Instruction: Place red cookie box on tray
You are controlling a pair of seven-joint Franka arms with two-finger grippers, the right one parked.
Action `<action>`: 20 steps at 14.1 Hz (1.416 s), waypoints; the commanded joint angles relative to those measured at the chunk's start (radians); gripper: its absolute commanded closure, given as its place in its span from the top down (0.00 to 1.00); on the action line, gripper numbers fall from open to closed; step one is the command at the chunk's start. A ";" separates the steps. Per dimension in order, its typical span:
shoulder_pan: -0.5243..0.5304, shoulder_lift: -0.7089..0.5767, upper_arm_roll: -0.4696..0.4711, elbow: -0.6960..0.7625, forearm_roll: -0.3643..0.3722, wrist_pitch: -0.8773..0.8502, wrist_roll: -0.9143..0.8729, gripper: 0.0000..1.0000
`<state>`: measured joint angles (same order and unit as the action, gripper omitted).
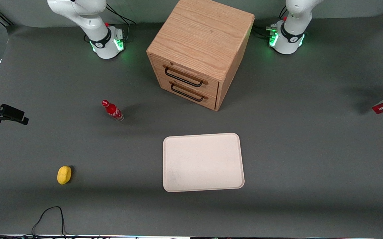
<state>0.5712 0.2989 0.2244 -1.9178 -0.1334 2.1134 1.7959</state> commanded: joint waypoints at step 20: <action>-0.427 -0.005 -0.502 0.525 0.056 -0.437 -1.961 0.00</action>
<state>0.1938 0.2346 -0.2440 -1.4766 -0.1200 1.6866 -0.0049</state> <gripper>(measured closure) 0.969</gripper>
